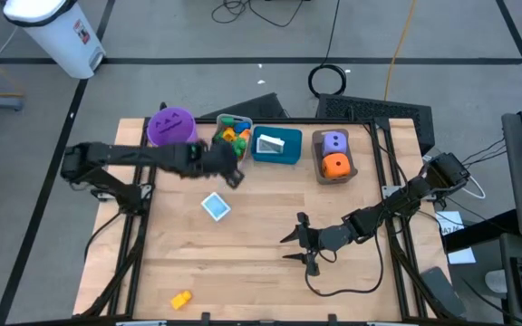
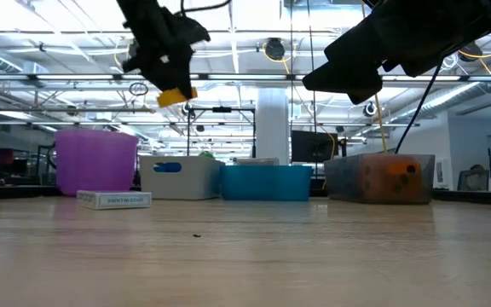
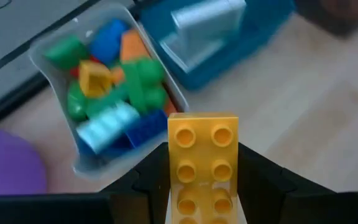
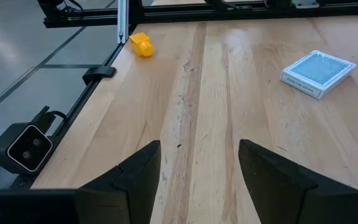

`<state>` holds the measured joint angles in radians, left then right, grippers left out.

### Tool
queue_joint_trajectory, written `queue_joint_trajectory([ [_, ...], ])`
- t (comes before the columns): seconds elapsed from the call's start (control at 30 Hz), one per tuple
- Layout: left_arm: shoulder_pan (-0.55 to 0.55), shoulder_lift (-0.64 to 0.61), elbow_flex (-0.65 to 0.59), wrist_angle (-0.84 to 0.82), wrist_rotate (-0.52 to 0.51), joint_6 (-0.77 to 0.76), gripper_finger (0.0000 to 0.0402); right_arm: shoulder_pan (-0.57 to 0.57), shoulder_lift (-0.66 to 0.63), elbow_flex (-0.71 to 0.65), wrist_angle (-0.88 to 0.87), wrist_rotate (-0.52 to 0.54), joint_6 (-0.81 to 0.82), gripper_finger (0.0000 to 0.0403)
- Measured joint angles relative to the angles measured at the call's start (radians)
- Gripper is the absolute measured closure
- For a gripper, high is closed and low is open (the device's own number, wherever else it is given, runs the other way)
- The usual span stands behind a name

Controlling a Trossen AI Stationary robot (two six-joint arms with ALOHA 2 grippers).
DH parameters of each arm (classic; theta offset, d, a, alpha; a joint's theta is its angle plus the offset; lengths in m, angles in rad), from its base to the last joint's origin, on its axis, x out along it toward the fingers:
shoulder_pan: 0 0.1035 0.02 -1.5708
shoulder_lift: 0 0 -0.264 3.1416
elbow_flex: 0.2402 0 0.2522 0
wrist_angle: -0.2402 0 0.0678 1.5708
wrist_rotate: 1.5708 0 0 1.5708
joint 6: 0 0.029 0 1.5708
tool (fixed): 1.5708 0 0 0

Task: Pick & Place Toys
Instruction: Put the yellow game piece into the gray bin

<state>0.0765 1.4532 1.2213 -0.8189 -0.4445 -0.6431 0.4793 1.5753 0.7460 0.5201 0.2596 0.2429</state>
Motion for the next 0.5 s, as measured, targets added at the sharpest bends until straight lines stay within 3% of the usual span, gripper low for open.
queue_joint_trajectory([
  [0.2,0.189,0.045,0.0,0.136,0.097,0.14,0.0249,0.0,0.0,0.0,0.0,0.0,0.007,0.0195],
  [0.5,0.36,0.145,0.0,0.144,0.077,0.144,0.0241,0.0,0.0,0.0,-0.001,0.0,0.007,0.0195],
])
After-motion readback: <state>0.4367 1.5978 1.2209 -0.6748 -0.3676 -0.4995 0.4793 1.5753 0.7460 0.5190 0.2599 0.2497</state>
